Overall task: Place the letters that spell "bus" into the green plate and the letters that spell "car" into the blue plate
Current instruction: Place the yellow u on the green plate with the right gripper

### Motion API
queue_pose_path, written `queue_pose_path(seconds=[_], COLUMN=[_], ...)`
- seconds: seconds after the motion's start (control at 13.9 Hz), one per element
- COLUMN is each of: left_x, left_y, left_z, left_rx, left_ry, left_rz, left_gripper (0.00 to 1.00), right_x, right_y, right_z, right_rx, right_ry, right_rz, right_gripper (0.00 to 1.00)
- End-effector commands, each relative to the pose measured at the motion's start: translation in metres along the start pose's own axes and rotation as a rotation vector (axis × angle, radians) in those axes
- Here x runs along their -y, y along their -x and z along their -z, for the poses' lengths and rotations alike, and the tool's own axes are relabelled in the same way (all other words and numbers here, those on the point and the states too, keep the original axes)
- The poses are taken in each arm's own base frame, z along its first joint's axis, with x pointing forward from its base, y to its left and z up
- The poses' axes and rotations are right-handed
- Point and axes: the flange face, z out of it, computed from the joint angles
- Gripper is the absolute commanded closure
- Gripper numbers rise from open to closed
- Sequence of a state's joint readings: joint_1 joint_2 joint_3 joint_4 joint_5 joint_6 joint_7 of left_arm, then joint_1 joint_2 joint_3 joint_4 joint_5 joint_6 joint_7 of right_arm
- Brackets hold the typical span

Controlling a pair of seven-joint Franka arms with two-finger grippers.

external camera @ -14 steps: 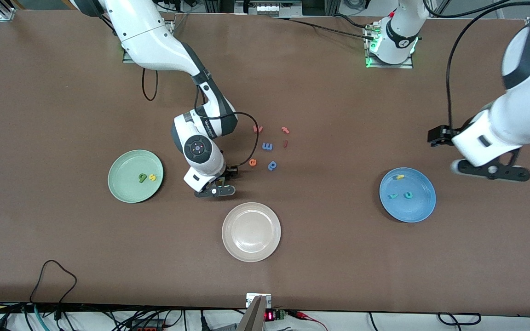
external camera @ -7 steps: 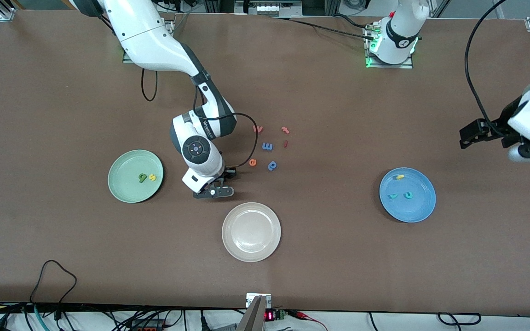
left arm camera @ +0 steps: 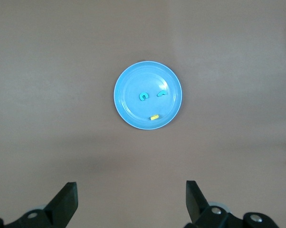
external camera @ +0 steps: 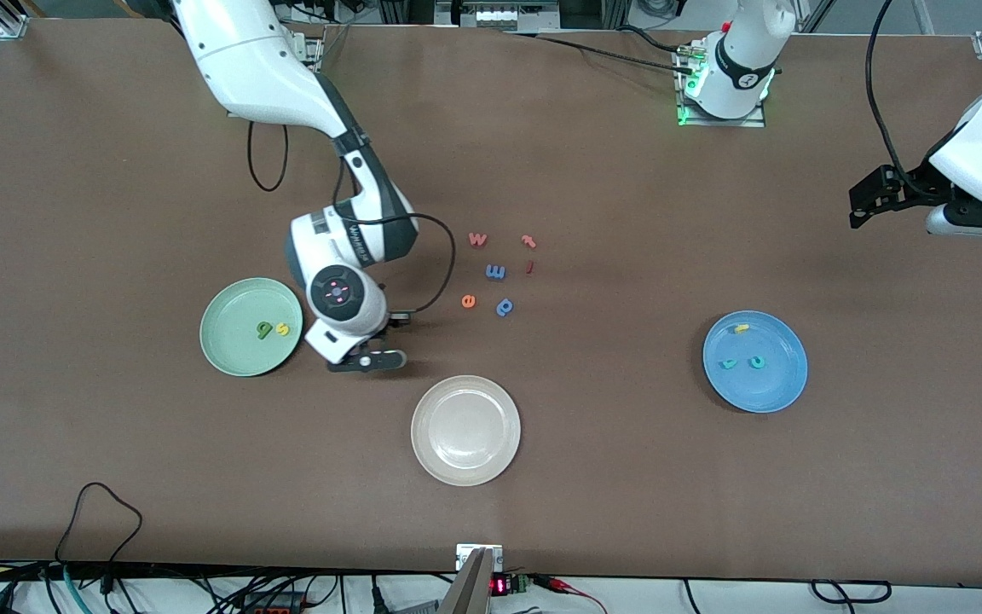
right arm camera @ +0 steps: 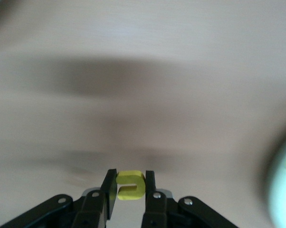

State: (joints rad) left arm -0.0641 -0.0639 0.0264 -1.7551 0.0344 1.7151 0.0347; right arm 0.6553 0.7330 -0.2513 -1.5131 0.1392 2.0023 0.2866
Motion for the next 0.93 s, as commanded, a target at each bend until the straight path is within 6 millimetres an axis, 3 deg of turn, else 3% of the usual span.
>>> queue_pose_path(seconds=[0.0,0.22,0.43,0.5,0.86], left_x=[-0.002,-0.005,-0.008,-0.007,-0.003], left_y=[0.004,0.004,0.007,0.007,0.007], left_z=[0.01,0.02,0.021,0.022,0.02], left_rx=[-0.005,0.004,0.026,0.028,0.034], left_ry=[0.018,0.018,0.015,0.015,0.013], left_rz=[-0.026,-0.033,-0.043,-0.041,-0.035], left_gripper=[0.0,0.0,0.0,0.0,0.0], right_x=[-0.061,-0.115,-0.146,-0.154,-0.179], right_y=[-0.002,-0.002,0.012,0.015,0.027], right_z=[0.011,0.004,-0.019,-0.027,-0.027], right_rx=[0.05,0.071,0.011,-0.003,0.01], right_ry=[0.068,0.088,0.065,0.062,0.038], right_rz=[0.043,0.114,0.131,0.144,0.154], right_gripper=[0.88,0.87,0.87,0.86,0.84])
